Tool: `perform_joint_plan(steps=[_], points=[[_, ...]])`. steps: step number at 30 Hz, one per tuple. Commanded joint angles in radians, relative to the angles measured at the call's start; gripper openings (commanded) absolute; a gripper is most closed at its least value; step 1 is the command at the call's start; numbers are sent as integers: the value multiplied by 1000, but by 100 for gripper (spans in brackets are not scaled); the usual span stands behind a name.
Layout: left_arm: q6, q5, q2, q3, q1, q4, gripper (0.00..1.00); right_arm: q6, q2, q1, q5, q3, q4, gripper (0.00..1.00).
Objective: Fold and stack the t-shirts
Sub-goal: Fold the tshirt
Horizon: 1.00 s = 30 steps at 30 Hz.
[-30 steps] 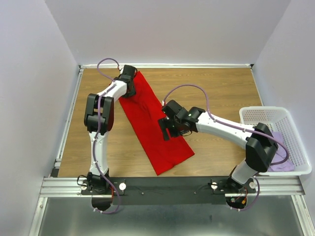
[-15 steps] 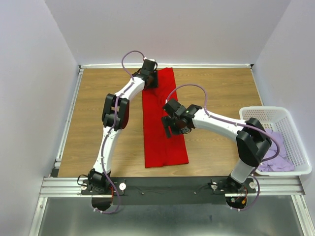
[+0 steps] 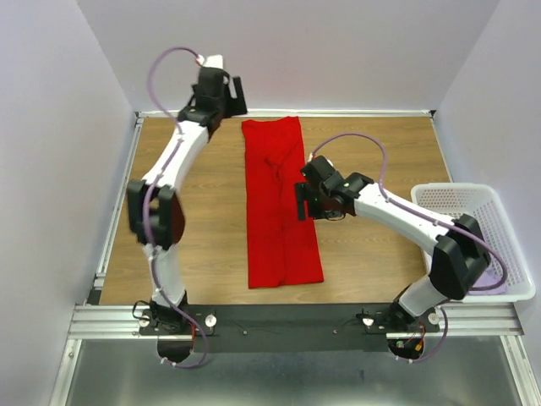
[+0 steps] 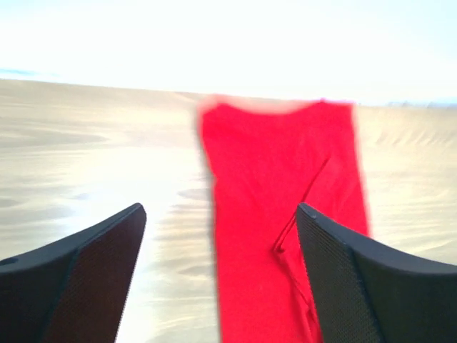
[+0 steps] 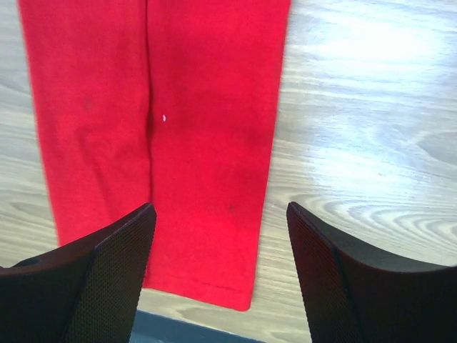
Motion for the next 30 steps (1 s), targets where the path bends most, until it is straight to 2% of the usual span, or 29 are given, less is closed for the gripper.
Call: perform_joint_plan(steps=[1, 3, 7, 8, 9, 11, 15, 16, 19, 21, 24, 25, 28, 30], points=[[-8, -146, -366, -225, 11, 77, 99, 77, -98, -19, 24, -68, -12, 83], [-22, -149, -484, -421, 20, 106, 99, 89, -136, -24, 18, -94, -12, 84], [-83, -175, -838, -797, 22, 137, 99, 109, -245, -39, -29, -175, -15, 100], [-111, -175, -886, -798, 22, 124, 99, 110, -257, -39, -49, -188, -15, 100], [-126, -155, -932, -891, 19, 105, 98, 129, -268, -39, -100, -206, -17, 100], [-163, -121, -1027, -966, 3, 26, 90, 144, -287, -41, -145, -263, -15, 100], [-345, -94, -1121, -1121, -122, -110, 89, 129, -302, -39, -227, -347, -14, 100], [-376, -80, -1147, -1141, -182, -141, 89, 133, -311, -35, -246, -367, -10, 100], [-493, -40, -1157, -1215, -272, -172, 88, 155, -325, -22, -251, -433, -9, 92], [-556, -22, -1135, -1253, -375, -195, 88, 173, -324, -6, -258, -467, -3, 88], [-680, -12, -1042, -1275, -536, -237, 84, 224, -319, 27, -274, -536, 37, 72], [-738, -12, -1022, -1273, -568, -247, 81, 230, -316, 33, -277, -541, 45, 69], [-786, -28, -961, -1249, -664, -288, 80, 241, -294, 50, -271, -533, 54, 63], [-801, -34, -943, -1237, -681, -305, 79, 245, -278, 57, -264, -519, 63, 62]])
